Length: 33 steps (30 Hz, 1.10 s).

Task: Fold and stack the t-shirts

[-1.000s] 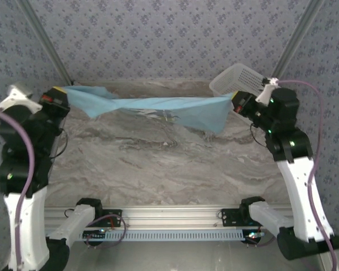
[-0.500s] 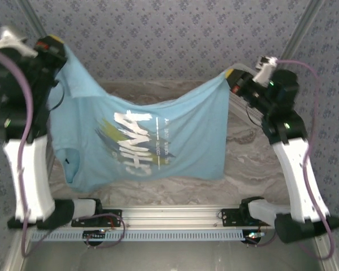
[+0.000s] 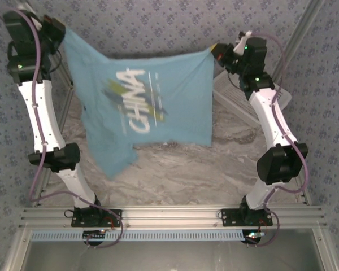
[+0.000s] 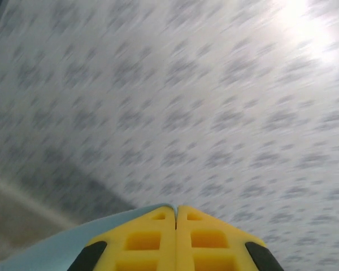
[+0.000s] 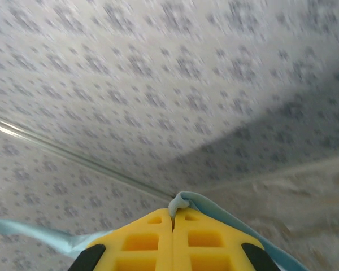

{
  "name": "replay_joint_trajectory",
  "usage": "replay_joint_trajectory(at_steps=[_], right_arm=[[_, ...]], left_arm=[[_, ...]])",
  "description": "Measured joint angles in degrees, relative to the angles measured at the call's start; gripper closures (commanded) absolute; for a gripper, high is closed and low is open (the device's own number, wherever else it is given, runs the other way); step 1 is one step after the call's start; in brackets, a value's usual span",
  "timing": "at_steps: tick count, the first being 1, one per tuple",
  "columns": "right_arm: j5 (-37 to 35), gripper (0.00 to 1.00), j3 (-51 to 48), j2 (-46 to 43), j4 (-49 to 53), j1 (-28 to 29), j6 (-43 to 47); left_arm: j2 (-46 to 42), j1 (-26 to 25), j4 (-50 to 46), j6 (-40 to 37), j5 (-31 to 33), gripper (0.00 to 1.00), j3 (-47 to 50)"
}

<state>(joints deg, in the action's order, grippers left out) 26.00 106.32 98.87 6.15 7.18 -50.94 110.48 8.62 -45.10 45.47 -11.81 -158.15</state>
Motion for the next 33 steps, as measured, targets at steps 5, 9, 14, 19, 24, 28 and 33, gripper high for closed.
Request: replay_joint_trajectory(at_steps=[5, 9, 14, 19, 24, 28, 33], right_arm=[[0.55, 1.00, 9.77, 1.68, -2.05, -3.41, -2.84], [1.18, 1.00, 10.01, 1.20, -3.52, -4.55, -3.61], [1.90, 1.00, -7.82, -3.54, -4.96, -4.07, -3.76], [0.59, 1.00, -32.96, -6.73, -3.15, -2.82, -3.48], [-1.46, 1.00, -45.99, -4.72, 2.45, -1.57, -0.04], [-3.93, 1.00, -46.88, -1.60, 6.82, 0.11, 4.70], [-8.46, 1.00, -47.67, -1.62, 12.57, 1.79, 9.53]], left_arm=[[-5.09, -0.15, 0.17, -0.02, -0.87, 1.00, -9.20], [-17.92, -1.73, -0.92, -1.84, 0.26, 1.00, 5.20], [-39.41, -3.87, 0.52, -1.86, 3.54, 1.00, 46.38], [-55.80, -7.56, 1.42, 4.20, 3.91, 1.00, 87.91], [-63.52, -13.05, 1.31, 12.04, 2.82, 1.00, 116.48], [-68.43, -15.13, 1.97, 17.94, 1.01, 1.00, 130.29], [-73.70, -16.15, -0.04, 20.17, 0.76, 1.00, 132.87]])
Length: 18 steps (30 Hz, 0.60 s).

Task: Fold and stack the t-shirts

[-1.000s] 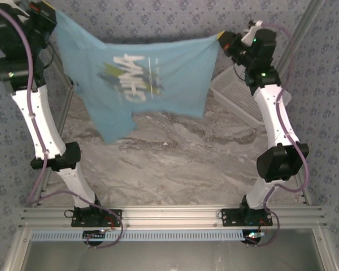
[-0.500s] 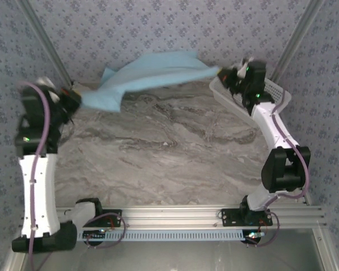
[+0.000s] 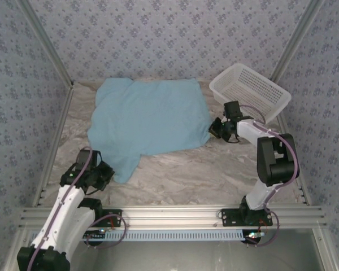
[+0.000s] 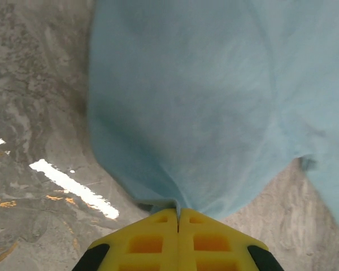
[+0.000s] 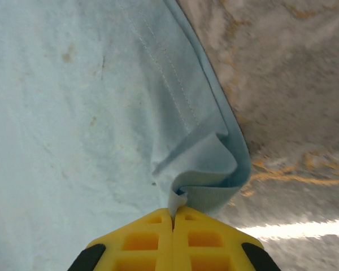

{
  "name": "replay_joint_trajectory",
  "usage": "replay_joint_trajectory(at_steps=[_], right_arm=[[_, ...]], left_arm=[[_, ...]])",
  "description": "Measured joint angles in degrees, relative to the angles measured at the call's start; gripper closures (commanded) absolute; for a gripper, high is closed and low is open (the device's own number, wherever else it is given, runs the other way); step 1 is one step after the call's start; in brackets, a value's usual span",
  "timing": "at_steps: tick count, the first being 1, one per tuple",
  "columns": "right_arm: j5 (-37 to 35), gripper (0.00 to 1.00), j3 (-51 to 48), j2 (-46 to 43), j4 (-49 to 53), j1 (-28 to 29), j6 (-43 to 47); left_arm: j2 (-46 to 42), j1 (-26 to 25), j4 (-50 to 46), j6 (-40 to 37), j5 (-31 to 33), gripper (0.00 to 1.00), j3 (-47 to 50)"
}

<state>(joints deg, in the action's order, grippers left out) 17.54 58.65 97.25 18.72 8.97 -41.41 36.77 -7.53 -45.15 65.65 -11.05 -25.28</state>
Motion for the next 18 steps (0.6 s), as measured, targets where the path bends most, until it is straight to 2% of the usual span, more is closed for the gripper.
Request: replay_joint_trajectory(at_steps=[3, 10, 14, 18], right_arm=[[-2.95, 1.00, -1.70, -1.77, 3.17, 0.07, 1.88], [-8.07, 1.00, -3.32, -10.69, 10.23, 0.07, 5.53], [-10.43, 1.00, -2.38, -13.84, 13.55, -0.37, 7.63], [-11.87, 1.00, -1.70, -14.47, 15.61, -2.03, 8.98]], left_arm=[[-2.40, 0.00, -0.74, 0.66, -0.81, 1.00, -0.44], [-4.24, 0.00, -4.74, 11.02, -3.54, 1.00, -4.44], [-2.49, 0.00, -6.16, 12.26, -4.46, 1.00, -11.37], [-2.29, 0.00, -8.11, 12.26, -5.01, 1.00, -14.36]])
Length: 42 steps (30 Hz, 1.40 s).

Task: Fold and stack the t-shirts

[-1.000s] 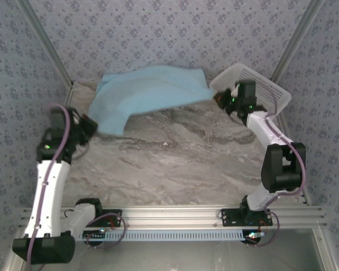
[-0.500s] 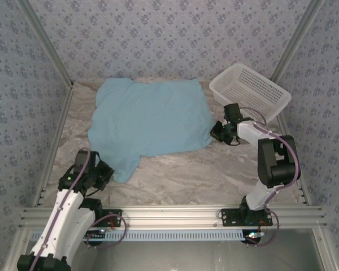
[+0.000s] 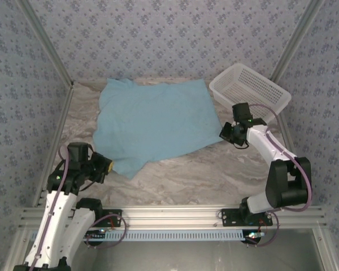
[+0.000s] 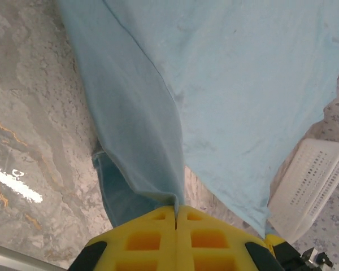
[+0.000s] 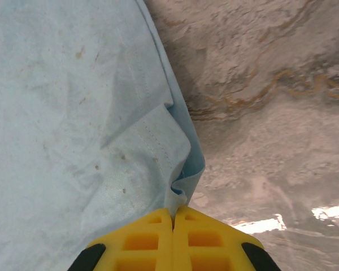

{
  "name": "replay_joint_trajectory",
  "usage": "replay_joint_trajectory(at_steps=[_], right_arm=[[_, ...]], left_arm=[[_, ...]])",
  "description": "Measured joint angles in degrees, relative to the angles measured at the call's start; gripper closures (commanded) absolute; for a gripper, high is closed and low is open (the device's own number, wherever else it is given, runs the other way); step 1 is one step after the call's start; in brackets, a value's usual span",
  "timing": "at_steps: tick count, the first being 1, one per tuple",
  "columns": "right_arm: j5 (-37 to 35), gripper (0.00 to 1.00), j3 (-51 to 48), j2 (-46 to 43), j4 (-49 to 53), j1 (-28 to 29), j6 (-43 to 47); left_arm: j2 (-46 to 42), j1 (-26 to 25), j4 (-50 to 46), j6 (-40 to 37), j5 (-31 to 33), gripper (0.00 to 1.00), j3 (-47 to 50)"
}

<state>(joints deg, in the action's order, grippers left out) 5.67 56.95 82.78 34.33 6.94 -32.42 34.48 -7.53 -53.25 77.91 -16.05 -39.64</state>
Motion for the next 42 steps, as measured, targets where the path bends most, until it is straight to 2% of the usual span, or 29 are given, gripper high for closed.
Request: replay_joint_trajectory(at_steps=[7, 13, 23, 24, 27, 29, 30, 31, 33, 36, 38, 42], right_arm=[[-1.03, 1.00, 0.00, -0.09, 1.75, -1.95, 1.29], [-0.98, 1.00, -0.09, 1.99, 1.27, -1.31, 1.84], [-0.72, 1.00, -3.50, 4.48, -0.31, 1.03, 0.48], [-0.74, 1.00, -4.00, 4.50, -0.31, 1.03, 0.31], [-0.76, 1.00, -5.60, 4.50, -0.17, 0.92, -0.22], [-0.76, 1.00, -5.84, 4.52, -0.17, 0.81, -0.35], [-0.76, 1.00, -5.84, 4.52, -0.28, 0.68, -0.35], [-0.74, 1.00, -5.84, 4.52, -0.28, 0.52, -0.35], [-0.70, 1.00, -5.84, 4.52, -0.24, 0.17, -0.33], [-0.39, 1.00, -5.84, 4.52, -0.24, -0.11, -0.35], [-0.31, 1.00, -5.84, 4.52, -0.26, -0.11, -0.35], [0.04, 1.00, -5.84, 4.48, -0.26, -0.11, -0.39]], left_arm=[[-2.58, 0.00, -2.25, 0.66, -2.38, 1.00, 4.52], [-1.29, 0.00, -2.08, -0.76, -0.66, 1.00, 10.23], [18.86, 0.00, 1.60, -13.92, 11.82, 1.00, 10.73], [19.61, -0.02, 1.46, -14.71, 12.66, 0.98, 10.67], [19.80, -1.53, 0.02, -16.50, 14.86, 0.68, 9.86], [19.19, -5.27, -2.58, -16.59, 16.83, 0.53, 7.67], [18.86, -7.28, -3.96, -16.74, 17.42, 0.52, 6.25], [18.51, -10.38, -5.73, -16.37, 18.60, 0.53, 4.09], [18.05, -15.96, -7.85, -16.33, 20.52, 0.62, 0.26], [19.04, -25.92, -7.48, -17.33, 21.66, 0.65, -3.78], [21.92, -31.91, -5.92, -18.16, 21.49, 0.62, -4.39], [33.07, -38.25, -1.46, -19.82, 20.28, 0.56, -4.59]])
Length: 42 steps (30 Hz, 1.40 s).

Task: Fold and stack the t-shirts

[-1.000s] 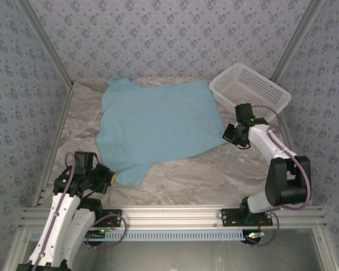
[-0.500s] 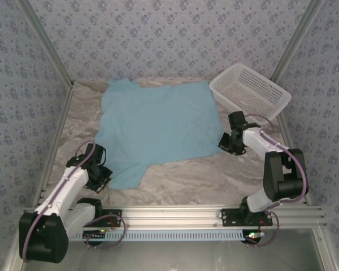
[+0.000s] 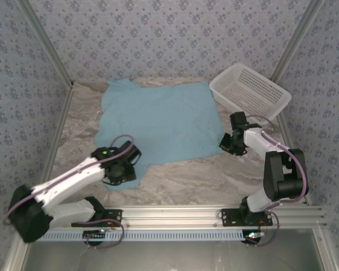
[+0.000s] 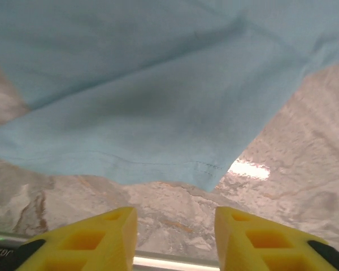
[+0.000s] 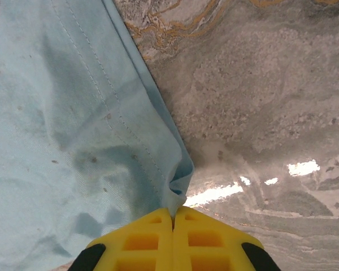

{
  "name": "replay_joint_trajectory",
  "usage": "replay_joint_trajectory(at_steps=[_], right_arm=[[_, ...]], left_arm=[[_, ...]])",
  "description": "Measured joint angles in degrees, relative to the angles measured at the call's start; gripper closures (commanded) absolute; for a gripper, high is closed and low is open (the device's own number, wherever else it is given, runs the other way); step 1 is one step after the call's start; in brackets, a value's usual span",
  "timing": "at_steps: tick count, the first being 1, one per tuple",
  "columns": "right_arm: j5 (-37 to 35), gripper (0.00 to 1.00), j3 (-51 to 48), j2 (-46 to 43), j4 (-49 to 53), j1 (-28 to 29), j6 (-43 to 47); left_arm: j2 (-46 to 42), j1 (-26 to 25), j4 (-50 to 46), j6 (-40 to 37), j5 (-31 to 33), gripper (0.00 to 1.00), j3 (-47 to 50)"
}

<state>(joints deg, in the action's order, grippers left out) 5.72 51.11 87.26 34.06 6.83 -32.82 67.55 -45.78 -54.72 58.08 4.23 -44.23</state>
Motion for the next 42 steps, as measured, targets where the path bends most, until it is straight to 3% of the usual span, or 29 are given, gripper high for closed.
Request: replay_joint_trajectory(at_steps=[5, 10, 17, 26, 27, 31, 33, 39, 42], right_arm=[[0.52, 1.00, -0.66, -0.50, -0.07, -0.22, -0.37], [0.72, 1.00, -1.51, -1.36, 0.00, -0.44, -0.39], [0.94, 1.00, -1.57, -1.90, -0.04, -1.03, -0.42], [1.09, 1.00, -1.57, -1.90, 0.04, -2.86, -0.35], [1.07, 1.00, -1.57, -1.90, 0.04, -3.15, -0.35], [1.07, 1.00, -1.57, -1.90, 0.04, -4.33, -0.15], [1.09, 1.00, -1.57, -1.88, 0.04, -4.63, -0.07], [1.14, 1.00, -1.57, -1.88, 0.02, -4.83, 0.94], [1.20, 1.00, -1.57, -1.88, 0.02, -4.83, 0.96]], left_arm=[[11.06, -1.33, 6.08, -1.62, -1.29, 0.57, 0.02], [15.96, -1.99, 9.46, -3.45, -2.56, 0.65, 0.00], [17.73, -2.91, 12.55, -4.46, -4.26, 1.00, -0.15], [17.59, -4.28, 13.66, -2.14, -8.92, 1.00, -4.17], [17.55, -4.28, 14.16, -1.75, -9.75, 1.00, -4.31], [17.44, -4.28, 15.17, -0.09, -12.72, 0.63, -4.39], [16.52, -4.28, 15.63, 1.27, -13.31, 0.52, -4.13], [3.02, -3.93, 7.98, 9.20, -8.59, 0.50, -1.95], [-5.05, -3.10, 3.67, 16.31, -7.69, 0.46, 3.91]])
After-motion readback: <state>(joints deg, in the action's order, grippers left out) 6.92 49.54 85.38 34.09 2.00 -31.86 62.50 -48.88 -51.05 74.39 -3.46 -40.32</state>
